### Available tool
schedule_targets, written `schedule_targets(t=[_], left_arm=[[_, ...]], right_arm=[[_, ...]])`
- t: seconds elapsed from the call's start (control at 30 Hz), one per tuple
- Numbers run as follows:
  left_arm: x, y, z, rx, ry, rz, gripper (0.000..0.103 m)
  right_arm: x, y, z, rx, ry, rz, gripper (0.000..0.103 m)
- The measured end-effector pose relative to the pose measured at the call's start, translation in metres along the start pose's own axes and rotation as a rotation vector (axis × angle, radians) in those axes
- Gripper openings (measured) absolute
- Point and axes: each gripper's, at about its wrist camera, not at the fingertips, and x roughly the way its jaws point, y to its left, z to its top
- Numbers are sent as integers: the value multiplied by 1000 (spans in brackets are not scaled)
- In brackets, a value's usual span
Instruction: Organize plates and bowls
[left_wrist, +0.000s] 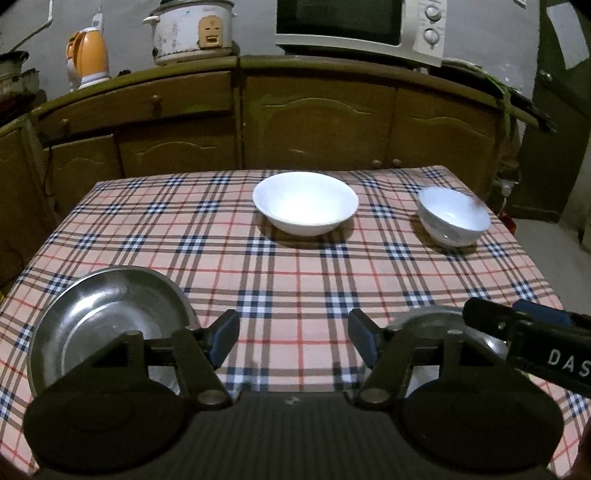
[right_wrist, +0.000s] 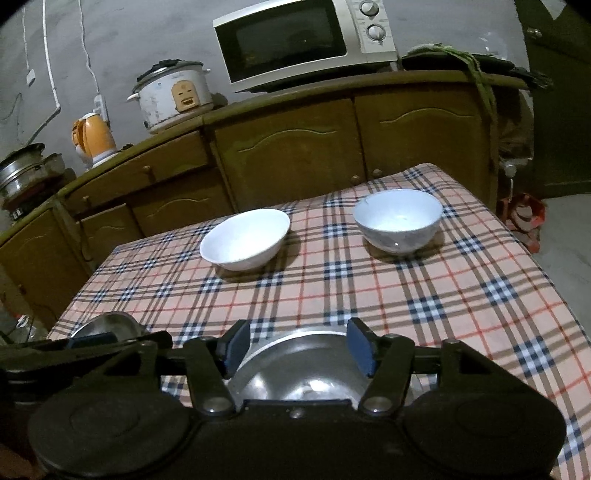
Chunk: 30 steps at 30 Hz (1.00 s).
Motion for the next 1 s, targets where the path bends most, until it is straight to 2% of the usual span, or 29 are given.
schedule_targets(t=[0.33,0.53,0.8,1.0], left_arm=[[26,18,37,-31,-39,33,71],[62,27,69,-34,-45,45,71],[121,37,104,-50,-11,55,71],[163,35,111,-13,28,65,69]], right_arm=[[41,4,30,2,24,13,72],[83,2,59,6,36,23,72],[157,0,96,42,83,31,72],[208,-2,104,55,131,20,72]])
